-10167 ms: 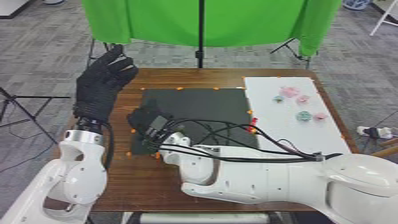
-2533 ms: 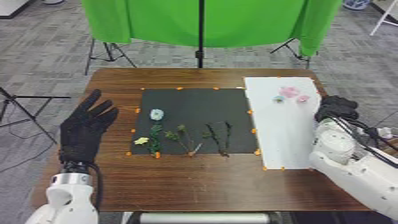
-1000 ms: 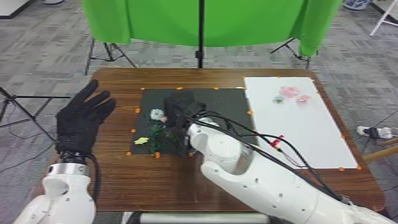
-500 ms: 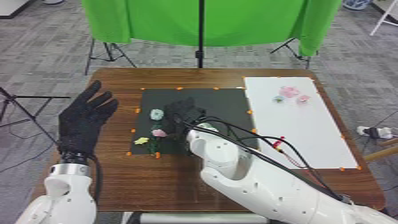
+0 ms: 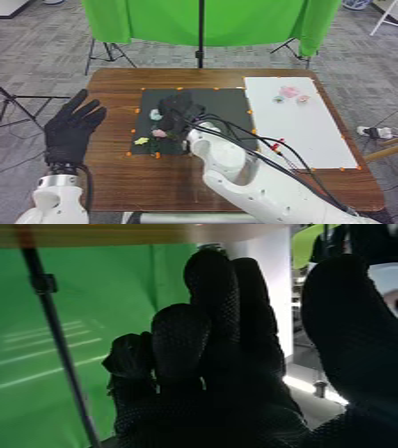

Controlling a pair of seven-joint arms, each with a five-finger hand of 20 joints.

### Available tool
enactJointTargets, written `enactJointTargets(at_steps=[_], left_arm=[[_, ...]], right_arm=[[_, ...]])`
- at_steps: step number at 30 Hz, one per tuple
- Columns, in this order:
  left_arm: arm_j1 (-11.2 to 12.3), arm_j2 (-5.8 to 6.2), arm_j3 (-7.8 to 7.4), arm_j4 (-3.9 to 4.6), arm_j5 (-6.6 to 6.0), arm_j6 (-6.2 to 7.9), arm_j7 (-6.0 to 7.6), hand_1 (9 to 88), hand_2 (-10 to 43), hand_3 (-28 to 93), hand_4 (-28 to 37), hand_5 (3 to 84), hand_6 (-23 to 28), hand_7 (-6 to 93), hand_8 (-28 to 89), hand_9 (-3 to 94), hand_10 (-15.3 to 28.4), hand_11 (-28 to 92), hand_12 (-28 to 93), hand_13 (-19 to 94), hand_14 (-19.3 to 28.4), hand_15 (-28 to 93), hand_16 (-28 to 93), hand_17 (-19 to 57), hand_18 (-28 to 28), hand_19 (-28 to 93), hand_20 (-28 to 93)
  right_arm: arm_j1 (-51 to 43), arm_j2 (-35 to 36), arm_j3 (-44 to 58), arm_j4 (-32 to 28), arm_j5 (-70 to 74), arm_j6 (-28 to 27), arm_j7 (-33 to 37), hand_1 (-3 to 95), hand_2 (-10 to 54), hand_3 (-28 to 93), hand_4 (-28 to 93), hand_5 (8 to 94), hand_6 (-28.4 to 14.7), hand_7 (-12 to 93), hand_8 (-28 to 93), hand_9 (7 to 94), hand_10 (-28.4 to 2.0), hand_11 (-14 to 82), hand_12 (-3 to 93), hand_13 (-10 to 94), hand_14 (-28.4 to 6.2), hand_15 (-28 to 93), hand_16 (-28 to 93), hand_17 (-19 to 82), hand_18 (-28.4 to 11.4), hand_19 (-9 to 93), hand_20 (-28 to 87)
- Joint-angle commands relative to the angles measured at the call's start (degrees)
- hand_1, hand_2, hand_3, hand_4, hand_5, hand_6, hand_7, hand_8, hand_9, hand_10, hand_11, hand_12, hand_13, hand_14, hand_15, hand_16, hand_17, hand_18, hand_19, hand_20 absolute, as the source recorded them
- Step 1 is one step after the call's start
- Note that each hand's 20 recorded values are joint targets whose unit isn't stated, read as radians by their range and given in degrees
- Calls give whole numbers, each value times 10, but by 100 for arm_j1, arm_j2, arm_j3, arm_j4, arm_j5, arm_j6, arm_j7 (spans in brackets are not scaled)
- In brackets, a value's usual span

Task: Arrange flowers

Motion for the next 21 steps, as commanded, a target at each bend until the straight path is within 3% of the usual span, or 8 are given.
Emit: enactJointTargets(at_steps=[1,9,14,21], left_arm=[[-25,-126,37,57,14,-89,-129,229,78,801,-267,385,92,149,-103,369,203,278,115,278,277,567,-87,-64,277,602,179],[-168,-138,139,103,74,-184,-250,229,77,804,-268,385,93,149,-103,370,203,279,116,277,278,567,-88,-64,277,598,184],[-213,-99,191,122,58,-189,-224,230,77,804,-267,384,93,149,-103,370,203,279,116,277,278,569,-88,-64,277,596,187],[-368,-44,299,184,45,-232,-198,231,77,803,-267,387,94,147,-102,371,203,279,116,276,278,568,-88,-64,276,595,190]], right_arm=[[-29,-149,-419,128,-350,-125,-18,348,-95,780,-283,643,12,143,-123,696,-128,522,200,570,-136,911,177,202,-213,931,632],[513,-63,-1230,442,-363,645,696,351,-95,760,-283,654,5,149,-123,691,-128,532,198,574,-138,913,167,215,-218,931,629],[917,-8,-1743,567,-313,1291,1170,352,-95,756,-283,674,-1,149,-123,695,-129,544,196,585,-138,914,161,235,-224,932,635],[1260,-46,-2130,733,-154,1218,1513,352,-95,753,-283,688,1,147,-123,702,-134,545,194,594,-141,915,160,251,-232,932,641]])
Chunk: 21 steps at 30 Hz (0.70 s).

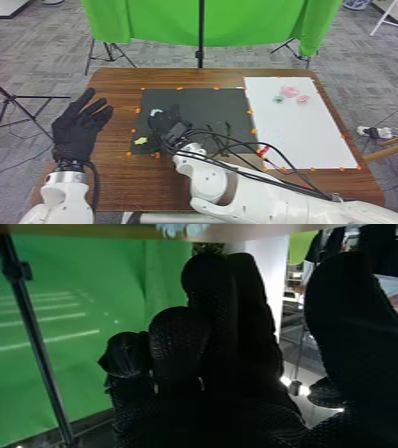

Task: Arrange flowers

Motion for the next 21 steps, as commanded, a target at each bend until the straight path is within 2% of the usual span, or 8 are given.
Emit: enactJointTargets(at_steps=[1,5,11,14,16,18,20,21], left_arm=[[-131,42,128,99,20,-102,-22,231,77,803,-267,387,94,147,-102,371,203,279,116,276,278,567,-88,-64,276,594,191],[-193,57,170,119,22,-109,-15,231,77,804,-266,387,94,147,-102,372,203,279,116,276,278,567,-88,-64,276,593,192],[-272,77,218,153,33,-127,-13,231,79,804,-265,388,94,148,-103,372,204,279,115,276,278,567,-87,-64,276,591,195],[-317,63,224,169,55,-142,-59,231,78,805,-265,388,94,148,-103,372,203,278,116,276,278,567,-87,-64,276,590,197],[-340,105,262,177,21,-130,-18,230,78,806,-264,388,94,148,-103,372,204,278,116,276,278,567,-87,-64,275,590,197],[-400,111,286,201,42,-154,-37,230,78,806,-264,387,94,148,-103,372,204,278,115,276,278,567,-88,-64,275,589,198],[-464,111,323,232,40,-177,-44,230,78,807,-265,388,94,148,-103,372,203,278,116,276,278,567,-88,-64,275,589,199],[-456,104,316,228,44,-170,-46,230,78,807,-265,388,94,148,-102,372,203,278,116,276,278,567,-88,-64,275,589,199]], right_arm=[[408,-48,-271,155,110,-161,330,352,-95,752,-283,687,0,146,-123,703,-137,546,194,594,-142,915,160,252,-233,932,641],[455,-92,-349,260,83,-215,407,352,-95,750,-283,694,-2,148,-121,707,-138,546,194,597,-144,915,159,254,-235,932,646],[706,-124,-627,352,265,-145,599,357,-95,743,-283,749,-1,160,-121,728,-133,550,197,615,-142,912,160,269,-238,932,651],[688,-159,-610,349,291,-272,586,363,-95,740,-283,772,4,170,-121,735,-129,553,201,617,-142,911,163,269,-237,932,652],[809,-166,-776,387,312,-178,676,368,-95,737,-283,780,5,172,-122,735,-129,553,202,619,-142,910,165,268,-237,932,653],[972,-194,-986,456,367,-26,863,379,-95,729,-283,788,7,175,-119,745,-128,551,203,624,-140,908,166,269,-238,932,652],[1200,-202,-1268,540,457,188,1046,405,-95,695,-283,801,7,169,-58,754,-125,549,205,630,-138,905,170,272,-238,932,648],[1168,-221,-1233,581,431,229,1016,457,-95,636,-282,824,8,167,-8,769,-121,545,206,641,-132,901,172,282,-238,932,646]])
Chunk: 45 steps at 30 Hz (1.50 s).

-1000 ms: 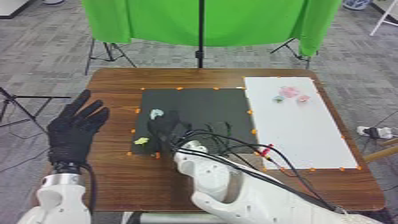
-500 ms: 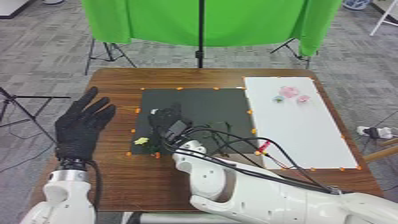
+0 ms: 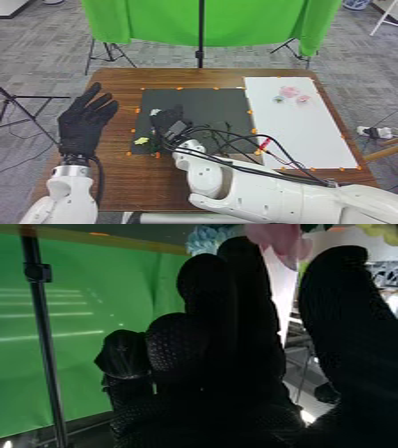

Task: Arrange flowers

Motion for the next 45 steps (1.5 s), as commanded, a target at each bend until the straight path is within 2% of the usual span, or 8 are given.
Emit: enactJointTargets(at_steps=[1,6,17,18,21,36,38,45], left_arm=[[-137,6,92,101,52,-108,-80,230,78,808,-265,388,94,147,-103,372,204,278,116,276,278,567,-88,-64,275,588,199],[-94,-6,66,88,42,-86,-71,231,80,806,-265,388,94,148,-102,372,204,279,116,276,278,566,-88,-64,275,587,201],[153,-31,-80,-28,33,-12,-37,230,82,805,-265,389,95,147,-103,373,203,279,116,276,278,567,-87,-64,275,585,205],[193,-19,-81,-48,17,8,0,230,82,805,-266,389,95,147,-103,373,204,278,116,276,278,567,-88,-64,274,585,205],[230,-59,-121,-63,46,4,-72,229,81,806,-265,389,95,147,-102,373,204,278,116,276,278,568,-88,-64,275,585,206],[404,-123,-186,-119,52,20,-64,231,81,807,-264,389,95,147,-102,373,203,278,116,276,278,567,-88,-64,275,583,209],[374,-169,-215,-105,80,-1,-150,232,81,807,-263,389,95,147,-102,373,204,278,116,276,278,568,-88,-64,275,584,210],[575,-135,-269,-179,41,53,-37,235,80,806,-258,390,96,147,-102,374,204,278,116,277,278,568,-88,-64,275,583,211]], right_arm=[[531,-130,-575,237,109,496,449,488,-95,601,-282,840,10,166,5,779,-118,542,206,647,-130,898,174,286,-238,932,645],[595,-139,-706,309,44,928,493,584,-95,555,-282,912,28,158,22,841,-91,485,249,685,-111,885,187,314,-231,932,649],[592,-103,-418,243,-252,1211,407,573,-95,603,-283,926,20,158,31,865,-82,455,277,699,-105,880,200,330,-228,932,664],[570,-88,-364,243,-296,1186,366,573,-95,603,-283,926,20,158,31,865,-82,455,278,700,-106,880,200,331,-229,932,664],[462,-49,-189,245,-339,1014,306,566,-95,618,-283,926,19,158,32,866,-82,450,284,700,-106,879,202,331,-229,932,665],[-265,166,464,-4,-631,-96,-123,538,-95,641,-283,918,25,152,29,849,-89,459,285,681,-117,883,204,316,-231,932,671],[-315,190,542,-36,-636,-146,-167,515,-95,641,-283,888,18,146,28,827,-94,479,272,670,-121,887,202,307,-232,932,674],[-148,409,505,-294,-554,-129,97,401,-95,734,-283,791,4,160,-47,755,-117,546,215,636,-136,902,189,292,-239,932,688]])
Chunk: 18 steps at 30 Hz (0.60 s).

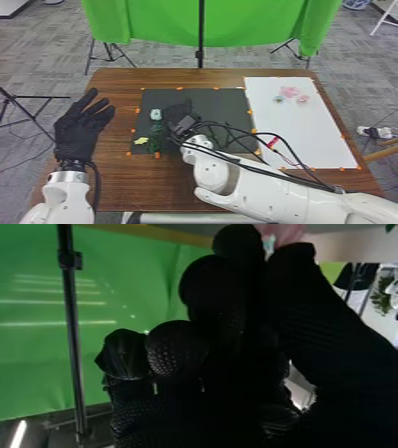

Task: Arrange flowers

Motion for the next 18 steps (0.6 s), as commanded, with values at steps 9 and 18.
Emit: enactJointTargets(at_steps=[9,18], left_arm=[[376,59,-39,-124,-72,166,245,237,79,806,-255,390,96,147,-102,373,204,279,116,277,279,570,-88,-64,275,583,212],[355,26,11,-91,-74,164,236,238,79,805,-258,389,95,147,-102,373,203,279,115,276,278,569,-89,-64,274,583,213]], right_arm=[[534,960,226,-863,511,563,609,349,-95,748,-283,732,-20,156,-116,701,-152,537,206,602,-155,913,181,283,-245,932,701],[609,2219,1127,-765,1699,851,1307,346,-95,754,-283,646,-29,150,-119,646,-177,381,155,537,-172,866,136,248,-240,932,675]])
